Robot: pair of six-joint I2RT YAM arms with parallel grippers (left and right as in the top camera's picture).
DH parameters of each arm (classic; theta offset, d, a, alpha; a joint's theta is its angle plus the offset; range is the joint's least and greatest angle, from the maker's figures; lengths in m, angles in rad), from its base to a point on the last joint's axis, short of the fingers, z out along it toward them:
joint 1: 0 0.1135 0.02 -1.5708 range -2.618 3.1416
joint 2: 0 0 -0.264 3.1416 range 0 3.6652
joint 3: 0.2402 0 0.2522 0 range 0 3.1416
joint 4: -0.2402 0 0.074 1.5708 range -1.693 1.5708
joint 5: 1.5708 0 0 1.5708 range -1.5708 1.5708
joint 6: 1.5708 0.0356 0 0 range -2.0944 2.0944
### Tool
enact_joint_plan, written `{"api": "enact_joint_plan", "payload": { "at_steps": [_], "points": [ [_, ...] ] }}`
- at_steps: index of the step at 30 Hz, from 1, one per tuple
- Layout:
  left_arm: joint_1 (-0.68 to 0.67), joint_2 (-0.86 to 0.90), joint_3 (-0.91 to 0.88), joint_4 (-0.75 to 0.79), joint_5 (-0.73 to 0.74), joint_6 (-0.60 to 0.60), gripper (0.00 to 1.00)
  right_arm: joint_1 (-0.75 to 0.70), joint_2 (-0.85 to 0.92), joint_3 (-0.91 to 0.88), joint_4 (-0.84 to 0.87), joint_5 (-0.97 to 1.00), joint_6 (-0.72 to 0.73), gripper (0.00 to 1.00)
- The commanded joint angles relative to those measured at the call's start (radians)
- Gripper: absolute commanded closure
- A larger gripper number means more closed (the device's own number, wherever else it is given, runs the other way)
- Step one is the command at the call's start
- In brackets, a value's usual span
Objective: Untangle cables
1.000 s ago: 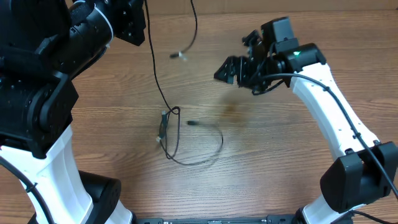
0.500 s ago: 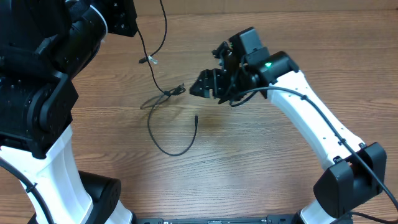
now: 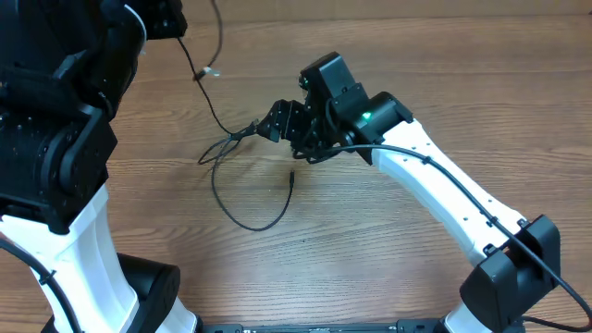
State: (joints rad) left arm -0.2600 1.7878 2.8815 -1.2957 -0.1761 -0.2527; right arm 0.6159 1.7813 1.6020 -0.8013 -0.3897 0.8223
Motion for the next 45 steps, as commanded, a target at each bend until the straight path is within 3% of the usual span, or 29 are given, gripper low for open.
{"api": "enact_joint_plan", "payload": {
  "at_steps": [1, 12, 21, 24, 28, 33, 37, 39, 45],
  "points": [
    [0.005, 0.021, 0.000, 0.014, -0.124, -0.071, 0.96, 0.046, 0.002, 0.002, 0.026, 0.052, 0.100, 0.25],
    [0.004, 0.043, 0.000, 0.014, -0.123, -0.096, 0.96, 0.203, 0.080, 0.002, 0.240, 0.186, 0.181, 0.32],
    [0.004, 0.043, 0.000, 0.010, -0.123, -0.095, 0.96, 0.287, 0.219, 0.002, 0.422, 0.447, 0.225, 0.34],
    [0.004, 0.043, 0.000, 0.010, -0.122, -0.095, 0.96, 0.272, 0.245, 0.002, 0.448, 0.515, 0.225, 0.43],
    [0.005, 0.042, 0.000, 0.010, -0.169, -0.084, 0.96, 0.220, 0.250, 0.002, 0.348, 0.565, 0.198, 0.54],
    [0.010, 0.042, 0.000, 0.028, -0.254, -0.082, 0.96, 0.084, 0.250, 0.002, 0.140, 0.563, 0.144, 0.85],
    [0.040, 0.041, 0.000, 0.065, -0.249, -0.060, 0.96, -0.038, 0.250, 0.002, 0.035, 0.495, 0.019, 0.96],
    [0.064, 0.037, 0.001, 0.098, -0.248, -0.053, 0.96, -0.109, 0.250, 0.002, 0.007, 0.449, -0.061, 0.96],
    [0.141, 0.009, 0.001, 0.174, -0.245, -0.032, 0.96, -0.227, 0.251, 0.002, -0.051, 0.418, -0.117, 0.96]
  ]
}}
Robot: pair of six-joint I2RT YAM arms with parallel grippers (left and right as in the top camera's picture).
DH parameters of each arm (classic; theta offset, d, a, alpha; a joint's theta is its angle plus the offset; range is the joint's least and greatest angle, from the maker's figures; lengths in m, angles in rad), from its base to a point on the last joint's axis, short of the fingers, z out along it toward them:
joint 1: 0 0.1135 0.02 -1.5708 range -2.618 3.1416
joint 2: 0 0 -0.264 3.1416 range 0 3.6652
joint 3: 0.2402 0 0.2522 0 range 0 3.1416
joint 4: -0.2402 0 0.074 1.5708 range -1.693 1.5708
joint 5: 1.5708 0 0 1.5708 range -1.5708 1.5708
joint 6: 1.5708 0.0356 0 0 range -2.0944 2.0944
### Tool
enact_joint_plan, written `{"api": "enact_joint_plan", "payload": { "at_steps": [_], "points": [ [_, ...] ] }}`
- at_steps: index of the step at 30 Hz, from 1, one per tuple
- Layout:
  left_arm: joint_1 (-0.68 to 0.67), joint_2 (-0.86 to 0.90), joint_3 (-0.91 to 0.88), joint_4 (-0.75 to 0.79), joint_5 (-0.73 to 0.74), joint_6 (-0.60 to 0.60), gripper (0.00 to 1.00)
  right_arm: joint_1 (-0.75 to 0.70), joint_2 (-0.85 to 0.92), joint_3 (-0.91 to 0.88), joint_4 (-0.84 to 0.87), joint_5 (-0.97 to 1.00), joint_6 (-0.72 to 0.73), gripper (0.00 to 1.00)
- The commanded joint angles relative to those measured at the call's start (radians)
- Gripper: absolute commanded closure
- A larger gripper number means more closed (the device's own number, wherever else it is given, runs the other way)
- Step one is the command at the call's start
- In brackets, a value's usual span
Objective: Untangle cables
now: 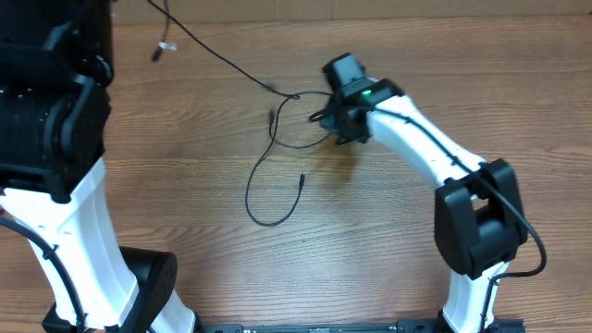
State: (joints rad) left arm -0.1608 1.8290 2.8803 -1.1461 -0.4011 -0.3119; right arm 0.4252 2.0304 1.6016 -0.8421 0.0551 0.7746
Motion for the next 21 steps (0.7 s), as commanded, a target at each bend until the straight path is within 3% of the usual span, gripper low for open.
{"api": "enact_joint_plan", "payload": {
  "at_steps": [1, 9, 21],
  "points": [
    [0.066, -0.040, 0.002, 0.032, -0.020, 0.027, 0.96, -0.055, 0.003, 0.002, -0.019, -0.027, -0.085, 0.95],
    [0.208, -0.055, 0.001, 0.025, 0.033, 0.028, 0.96, -0.138, 0.008, 0.001, -0.059, -0.027, -0.104, 0.95],
    [0.243, 0.012, -0.066, 0.029, 0.039, 0.081, 0.96, -0.140, 0.008, 0.001, -0.079, -0.029, -0.118, 0.91]
  ]
}}
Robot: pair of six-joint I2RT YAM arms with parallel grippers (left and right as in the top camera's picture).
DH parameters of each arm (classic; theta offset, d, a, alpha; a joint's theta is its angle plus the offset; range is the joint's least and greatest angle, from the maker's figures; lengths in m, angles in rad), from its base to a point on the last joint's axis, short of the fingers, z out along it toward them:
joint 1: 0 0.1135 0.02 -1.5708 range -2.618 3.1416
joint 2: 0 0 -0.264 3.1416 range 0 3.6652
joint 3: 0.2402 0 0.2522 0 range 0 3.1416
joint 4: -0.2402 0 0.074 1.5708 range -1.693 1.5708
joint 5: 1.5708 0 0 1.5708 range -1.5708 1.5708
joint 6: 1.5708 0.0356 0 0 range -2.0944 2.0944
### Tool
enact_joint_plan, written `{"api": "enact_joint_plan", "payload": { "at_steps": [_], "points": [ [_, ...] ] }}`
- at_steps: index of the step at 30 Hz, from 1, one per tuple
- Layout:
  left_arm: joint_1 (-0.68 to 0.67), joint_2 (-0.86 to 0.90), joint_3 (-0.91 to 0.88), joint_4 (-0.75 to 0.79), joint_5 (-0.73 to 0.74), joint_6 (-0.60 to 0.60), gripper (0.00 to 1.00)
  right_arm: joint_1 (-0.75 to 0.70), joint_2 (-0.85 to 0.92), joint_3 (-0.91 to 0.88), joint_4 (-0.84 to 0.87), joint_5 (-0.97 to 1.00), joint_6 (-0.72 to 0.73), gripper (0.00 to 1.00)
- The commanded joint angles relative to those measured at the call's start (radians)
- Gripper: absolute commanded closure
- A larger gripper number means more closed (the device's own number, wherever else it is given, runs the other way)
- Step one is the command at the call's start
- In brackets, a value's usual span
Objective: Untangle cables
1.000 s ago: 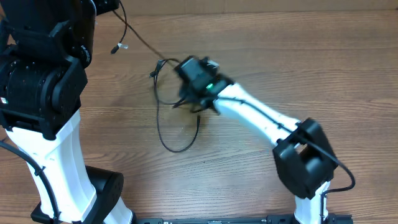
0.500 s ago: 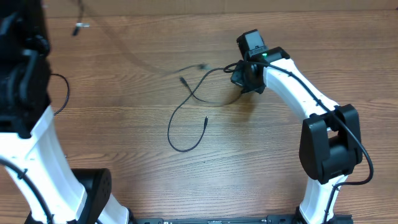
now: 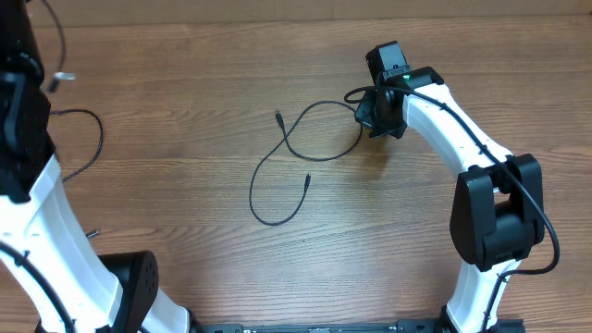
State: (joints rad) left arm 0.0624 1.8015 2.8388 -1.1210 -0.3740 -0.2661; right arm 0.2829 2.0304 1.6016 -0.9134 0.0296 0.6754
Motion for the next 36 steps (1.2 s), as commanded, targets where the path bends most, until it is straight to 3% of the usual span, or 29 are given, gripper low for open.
{"api": "enact_joint_plan", "payload": {
  "at_steps": [1, 8, 14, 21, 28, 29, 30, 31, 32, 33, 36],
  "points": [
    [0.032, 0.050, -0.031, 0.004, 0.012, 0.035, 0.96, 0.002, 0.008, 0.001, -0.018, -0.006, -0.019, 0.90],
    [0.167, 0.141, -0.037, 0.001, 0.105, 0.032, 0.96, 0.003, 0.008, 0.001, -0.047, -0.006, -0.019, 0.89],
    [0.275, 0.227, -0.037, -0.061, 0.128, -0.095, 0.96, 0.004, 0.008, 0.001, -0.063, -0.006, -0.019, 0.85],
    [0.338, 0.357, -0.037, -0.237, -0.058, -0.330, 0.96, 0.004, 0.008, 0.001, -0.085, -0.006, -0.019, 0.85],
    [0.366, 0.512, -0.037, -0.304, -0.090, -0.348, 0.95, 0.004, 0.008, 0.001, -0.088, -0.006, -0.019, 0.85],
    [0.369, 0.534, -0.037, -0.311, -0.089, -0.348, 0.89, 0.004, 0.008, 0.001, -0.088, -0.006, -0.019, 0.85],
    [0.369, 0.541, -0.038, -0.312, -0.086, -0.347, 0.68, 0.004, 0.008, 0.001, -0.088, -0.006, -0.019, 0.85],
    [0.369, 0.544, -0.038, -0.311, -0.085, -0.347, 0.29, 0.004, 0.008, 0.001, -0.088, -0.006, -0.019, 0.85],
    [0.369, 0.544, -0.038, -0.311, -0.085, -0.346, 0.07, 0.004, 0.008, 0.001, -0.088, -0.006, -0.019, 0.85],
    [0.369, 0.544, -0.038, -0.307, -0.085, -0.344, 0.01, 0.004, 0.008, 0.001, -0.088, -0.006, -0.019, 0.85],
    [0.369, 0.540, -0.015, -0.303, -0.040, -0.290, 0.00, 0.004, 0.008, 0.001, -0.087, -0.007, -0.020, 0.85]
  ]
}}
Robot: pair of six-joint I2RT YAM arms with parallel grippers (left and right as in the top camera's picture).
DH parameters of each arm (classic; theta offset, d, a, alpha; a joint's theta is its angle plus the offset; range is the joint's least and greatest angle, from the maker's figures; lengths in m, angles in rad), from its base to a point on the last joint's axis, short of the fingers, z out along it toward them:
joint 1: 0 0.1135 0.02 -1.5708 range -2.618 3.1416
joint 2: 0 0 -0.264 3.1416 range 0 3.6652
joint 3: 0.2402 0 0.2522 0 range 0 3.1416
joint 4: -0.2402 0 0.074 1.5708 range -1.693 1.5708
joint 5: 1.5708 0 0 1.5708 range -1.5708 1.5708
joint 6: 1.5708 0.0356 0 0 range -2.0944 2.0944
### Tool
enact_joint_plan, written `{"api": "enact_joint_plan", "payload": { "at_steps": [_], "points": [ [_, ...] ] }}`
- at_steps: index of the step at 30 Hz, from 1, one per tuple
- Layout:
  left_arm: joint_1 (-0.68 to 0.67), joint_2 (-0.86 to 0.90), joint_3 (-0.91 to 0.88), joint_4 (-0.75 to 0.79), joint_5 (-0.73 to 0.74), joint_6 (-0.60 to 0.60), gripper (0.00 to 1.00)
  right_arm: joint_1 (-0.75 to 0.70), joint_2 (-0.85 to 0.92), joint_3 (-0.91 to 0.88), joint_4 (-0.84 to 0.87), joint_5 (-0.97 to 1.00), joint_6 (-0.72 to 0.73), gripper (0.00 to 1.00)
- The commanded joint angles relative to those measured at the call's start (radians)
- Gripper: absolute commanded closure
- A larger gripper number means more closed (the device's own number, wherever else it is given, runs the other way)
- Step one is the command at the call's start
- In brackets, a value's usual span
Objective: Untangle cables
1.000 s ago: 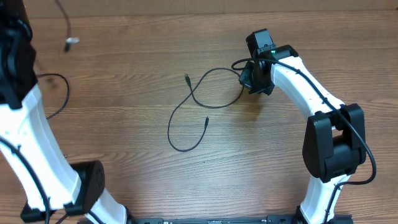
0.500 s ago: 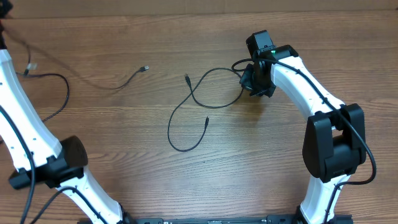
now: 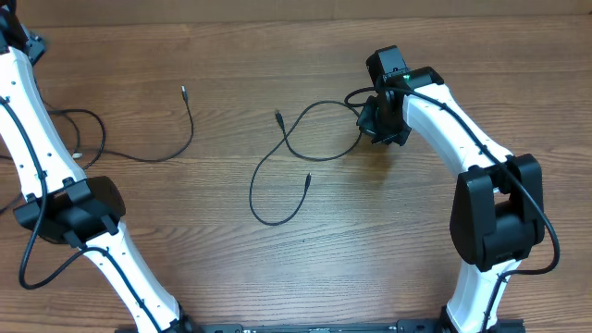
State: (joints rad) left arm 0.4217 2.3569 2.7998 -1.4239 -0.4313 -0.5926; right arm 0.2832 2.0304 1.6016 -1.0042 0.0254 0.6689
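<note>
Two thin black cables lie apart on the wooden table. The left cable (image 3: 148,157) runs from a plug near the top, curves down and loops back toward the left arm (image 3: 28,102). That arm runs off the top left corner, its fingers out of frame. The middle cable (image 3: 277,153) has one plug at the upper middle and another lower down. It arcs right to my right gripper (image 3: 363,113), which appears shut on it, though the wrist hides the fingertips.
The left arm's base joint (image 3: 69,211) stands at the left, with its own supply cable hanging beside it. The right arm's base (image 3: 495,222) stands at the lower right. Bare wooden table (image 3: 388,240) lies between them.
The left arm has moved up and off to the top left corner. The left cable, then hanging by that arm, now lies spread on the table with its plug further right. The right arm is unchanged.
Both cables were knotted together mid-table, with the right gripper at the tangle and the left arm holding one cable high. Then the arms stood further apart with the cables stretched between. Later the cables were separate, one at each side. Now the left cable lies flat.
</note>
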Motion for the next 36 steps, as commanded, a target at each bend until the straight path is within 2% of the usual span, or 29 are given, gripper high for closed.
{"api": "enact_joint_plan", "payload": {
  "at_steps": [1, 4, 7, 10, 12, 13, 15, 18, 19, 20, 22, 24, 29, 33, 36],
  "points": [
    [0.010, -0.018, 0.035, -0.006, 0.043, 0.056, 0.00, 0.003, 0.008, 0.001, 0.003, -0.006, -0.017, 0.85],
    [0.010, -0.037, 0.065, -0.041, 0.200, 0.104, 0.00, 0.003, 0.008, 0.001, 0.007, -0.032, -0.046, 0.85],
    [0.002, -0.074, 0.072, -0.046, 0.439, 0.175, 0.00, 0.003, 0.008, 0.001, 0.021, -0.068, -0.085, 0.86],
    [-0.041, -0.111, 0.072, -0.046, 0.827, 0.427, 0.02, 0.003, 0.008, 0.001, 0.041, -0.124, -0.103, 0.86],
    [-0.077, -0.114, 0.072, -0.082, 1.038, 0.567, 0.04, 0.003, 0.008, 0.001, 0.061, -0.169, -0.126, 0.85],
    [-0.097, -0.114, 0.071, -0.108, 1.081, 0.606, 0.04, 0.003, 0.008, 0.001, 0.070, -0.188, -0.143, 0.85],
    [-0.158, -0.109, 0.063, -0.169, 0.990, 0.615, 0.00, 0.003, 0.008, 0.001, 0.079, -0.207, -0.154, 0.81],
    [-0.216, -0.104, 0.061, -0.192, 0.705, 0.494, 0.00, 0.002, 0.008, 0.001, 0.067, -0.207, -0.158, 0.70],
    [-0.225, -0.104, 0.061, -0.192, 0.676, 0.485, 0.00, 0.002, 0.008, 0.001, 0.066, -0.207, -0.169, 0.67],
    [-0.246, -0.104, 0.061, -0.193, 0.658, 0.483, 0.00, 0.002, 0.008, 0.001, 0.064, -0.206, -0.174, 0.61],
    [-0.275, -0.104, 0.060, -0.204, 0.660, 0.483, 0.00, -0.005, 0.008, 0.001, 0.064, -0.213, -0.173, 0.55],
    [-0.321, -0.104, 0.045, -0.219, 0.660, 0.484, 0.00, -0.017, 0.008, 0.001, 0.064, -0.230, -0.173, 0.53],
    [-0.451, -0.104, -0.057, -0.221, 0.660, 0.442, 0.09, -0.069, 0.008, 0.001, 0.057, -0.273, -0.173, 0.49],
    [-0.592, -0.104, -0.240, -0.113, 0.651, 0.359, 0.10, -0.131, 0.008, 0.001, 0.025, -0.270, -0.173, 0.48],
    [-0.686, -0.104, -0.404, 0.008, 0.574, 0.223, 0.10, -0.158, 0.008, 0.001, 0.006, -0.270, -0.173, 0.46]
  ]
}}
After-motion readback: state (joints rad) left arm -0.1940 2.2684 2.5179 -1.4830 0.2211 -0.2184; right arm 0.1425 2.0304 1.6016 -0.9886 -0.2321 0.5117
